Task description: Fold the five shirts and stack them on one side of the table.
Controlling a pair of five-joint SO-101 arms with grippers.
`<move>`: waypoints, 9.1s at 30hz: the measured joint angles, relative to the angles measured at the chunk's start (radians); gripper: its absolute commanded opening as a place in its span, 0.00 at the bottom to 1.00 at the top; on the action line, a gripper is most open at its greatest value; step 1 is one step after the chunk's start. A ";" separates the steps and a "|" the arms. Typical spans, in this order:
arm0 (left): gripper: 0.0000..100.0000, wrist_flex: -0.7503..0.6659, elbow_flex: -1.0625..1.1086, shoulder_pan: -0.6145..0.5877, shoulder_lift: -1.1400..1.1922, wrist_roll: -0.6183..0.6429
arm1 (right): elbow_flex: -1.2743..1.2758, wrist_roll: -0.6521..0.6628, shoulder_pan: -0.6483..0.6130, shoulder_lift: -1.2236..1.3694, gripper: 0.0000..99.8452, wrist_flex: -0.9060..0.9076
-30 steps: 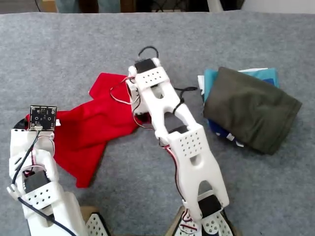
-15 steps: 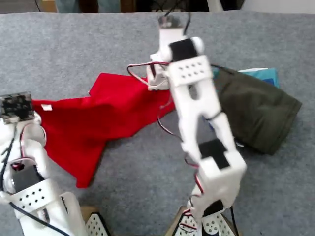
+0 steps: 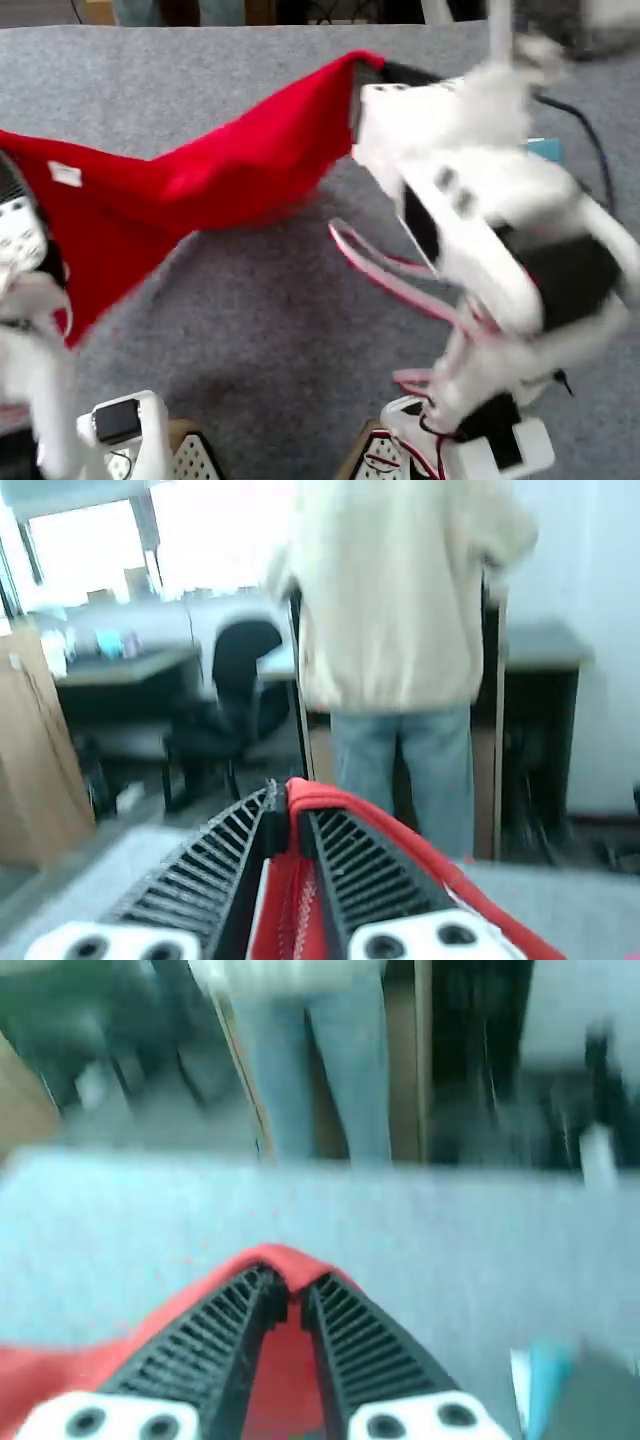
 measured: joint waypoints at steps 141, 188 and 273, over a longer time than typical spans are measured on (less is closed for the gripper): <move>0.03 0.120 0.364 -0.037 0.845 -0.255 | 0.853 0.238 0.107 0.178 0.01 0.014; 0.17 -0.008 0.890 -0.084 0.476 -0.445 | 1.691 0.325 0.160 -0.204 0.15 -0.146; 0.03 -0.328 0.400 -0.025 1.152 -0.391 | -0.219 0.183 0.170 1.347 0.01 -0.115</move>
